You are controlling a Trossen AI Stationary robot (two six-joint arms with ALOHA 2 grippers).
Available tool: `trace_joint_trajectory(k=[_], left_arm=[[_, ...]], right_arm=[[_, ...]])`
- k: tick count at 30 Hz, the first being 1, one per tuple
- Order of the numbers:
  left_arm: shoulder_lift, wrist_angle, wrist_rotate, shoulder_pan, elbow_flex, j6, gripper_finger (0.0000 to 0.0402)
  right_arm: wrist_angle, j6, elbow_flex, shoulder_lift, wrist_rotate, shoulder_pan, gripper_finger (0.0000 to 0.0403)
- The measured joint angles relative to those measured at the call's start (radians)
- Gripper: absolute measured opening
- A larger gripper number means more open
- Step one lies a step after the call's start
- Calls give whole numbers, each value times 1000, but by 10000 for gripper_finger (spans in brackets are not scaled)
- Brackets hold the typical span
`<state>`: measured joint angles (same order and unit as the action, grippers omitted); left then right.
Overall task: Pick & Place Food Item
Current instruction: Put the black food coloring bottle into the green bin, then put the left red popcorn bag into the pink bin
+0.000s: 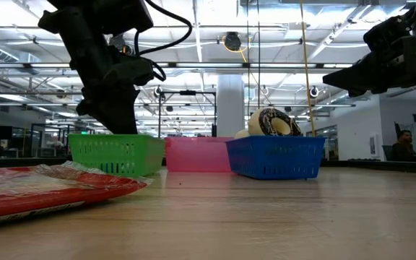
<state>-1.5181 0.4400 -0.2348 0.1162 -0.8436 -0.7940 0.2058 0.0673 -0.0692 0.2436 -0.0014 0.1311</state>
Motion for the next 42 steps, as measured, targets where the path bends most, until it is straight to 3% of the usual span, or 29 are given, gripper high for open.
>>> trace_joint_trajectory(k=[10, 20, 30, 33, 38, 42], left_arm=[[0, 0, 56, 0, 0, 15, 58], [0, -54, 7, -3, -1, 55, 58], [0, 45, 59, -38, -1, -82, 61], [0, 80, 82, -53, -1, -145, 85], [0, 101, 127, -82, -1, -202, 170], [30, 111, 285, -113, -15, -190, 232]], right_arm=[[0, 0, 0, 0, 0, 0, 4], [0, 0, 0, 0, 0, 0, 4], [0, 0, 0, 0, 0, 0, 4], [0, 0, 0, 0, 0, 0, 4], [0, 0, 0, 0, 0, 0, 4], [0, 0, 0, 0, 0, 0, 4]])
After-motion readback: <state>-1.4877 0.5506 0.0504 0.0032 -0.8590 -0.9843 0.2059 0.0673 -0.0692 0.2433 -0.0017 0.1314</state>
